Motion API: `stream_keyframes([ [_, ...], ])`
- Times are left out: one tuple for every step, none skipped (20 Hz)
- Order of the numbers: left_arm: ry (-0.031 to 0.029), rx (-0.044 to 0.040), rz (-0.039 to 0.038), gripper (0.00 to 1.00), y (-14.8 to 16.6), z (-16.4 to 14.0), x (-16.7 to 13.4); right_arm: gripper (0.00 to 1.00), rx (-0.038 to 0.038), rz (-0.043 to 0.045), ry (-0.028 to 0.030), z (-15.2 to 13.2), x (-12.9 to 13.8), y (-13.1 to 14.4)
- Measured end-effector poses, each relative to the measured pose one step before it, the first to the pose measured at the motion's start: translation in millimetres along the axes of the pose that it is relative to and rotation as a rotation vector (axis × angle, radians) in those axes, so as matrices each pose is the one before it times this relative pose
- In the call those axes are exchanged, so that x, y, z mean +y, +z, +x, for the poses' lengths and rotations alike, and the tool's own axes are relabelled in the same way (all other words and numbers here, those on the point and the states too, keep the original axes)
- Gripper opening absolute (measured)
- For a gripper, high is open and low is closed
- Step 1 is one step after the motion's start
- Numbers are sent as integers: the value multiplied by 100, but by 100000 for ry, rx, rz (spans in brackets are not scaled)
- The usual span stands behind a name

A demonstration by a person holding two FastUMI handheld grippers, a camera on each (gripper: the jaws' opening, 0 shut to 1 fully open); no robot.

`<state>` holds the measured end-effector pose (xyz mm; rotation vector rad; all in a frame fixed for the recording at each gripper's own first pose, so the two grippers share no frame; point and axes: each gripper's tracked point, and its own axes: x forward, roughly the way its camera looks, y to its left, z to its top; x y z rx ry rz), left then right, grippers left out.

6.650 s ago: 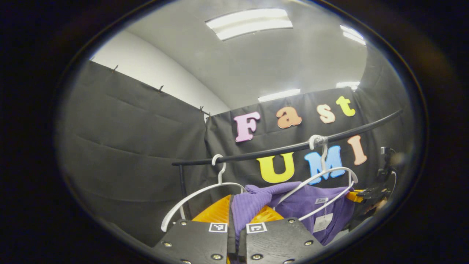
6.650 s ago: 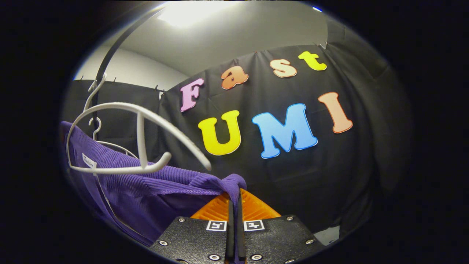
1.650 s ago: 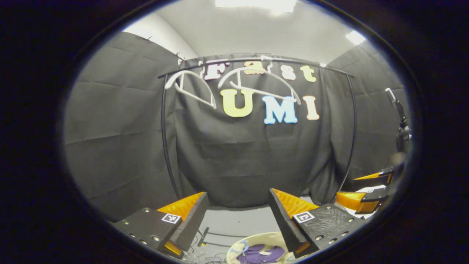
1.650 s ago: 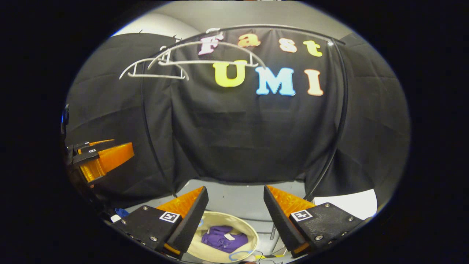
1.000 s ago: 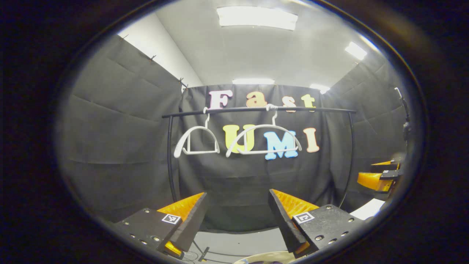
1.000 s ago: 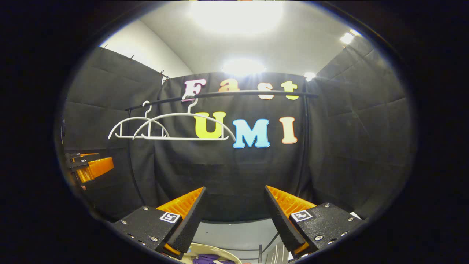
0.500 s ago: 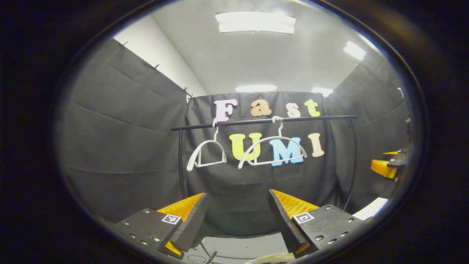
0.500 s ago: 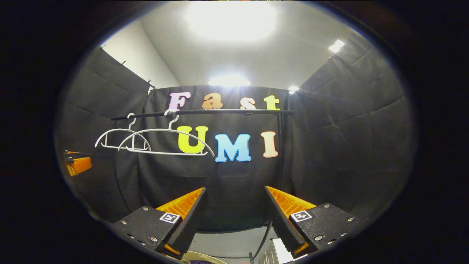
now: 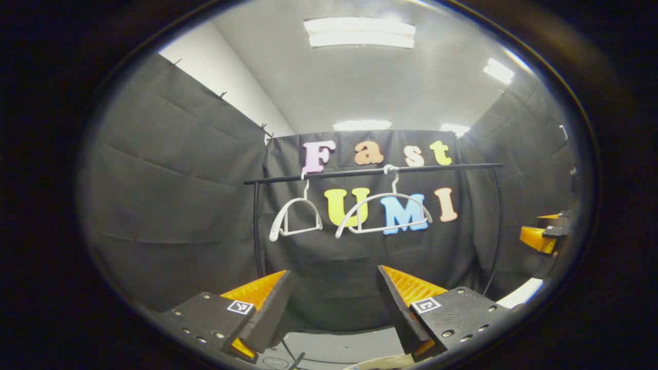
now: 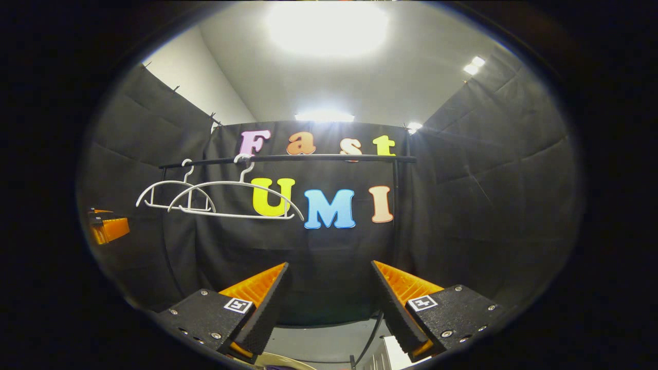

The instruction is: Grasp the clothes on the hanger with both hands and then place them into the laundry hamper below.

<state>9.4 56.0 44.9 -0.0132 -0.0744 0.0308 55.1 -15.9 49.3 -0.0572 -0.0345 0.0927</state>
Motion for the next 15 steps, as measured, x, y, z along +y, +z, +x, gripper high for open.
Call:
stream_keyframes([
  [-36,-247,-203,96,83,-42,-72,92,398,-131,142,76,-21,-128],
  [-29,98,-124,98,-173,45,-38,94,198,88,-73,73,29,-53],
  [76,-100,-182,100,27,65,14,94,-80,43,-65,36,47,-3],
  [254,15,-268,100,-86,13,135,94,-238,-154,137,24,141,75],
  [-53,-11,-316,100,-19,-9,27,94,76,-308,186,-122,59,-49],
  [91,126,-141,100,-53,-43,66,94,343,-322,40,-147,92,-97],
  [-25,9,46,100,-59,-40,128,94,183,-121,11,-166,-34,23],
  [-79,-270,118,95,106,-2,93,94,157,77,16,-131,57,32],
  [119,-214,126,89,73,-93,111,94,132,80,137,-79,120,19],
  [-141,-383,109,100,264,-2,82,94,-72,-177,43,-77,76,65],
  [117,-310,112,100,138,-64,117,94,-236,-337,-180,101,-82,107],
  [-77,-381,149,100,165,7,75,94,-473,-186,-224,21,-4,176],
  [-50,-152,108,100,184,37,104,94,-415,76,-120,148,91,146],
  [1,-295,16,100,77,30,25,94,-252,207,104,99,143,153],
  [-135,-196,8,100,33,299,-89,94,-190,201,52,77,103,-26],
])
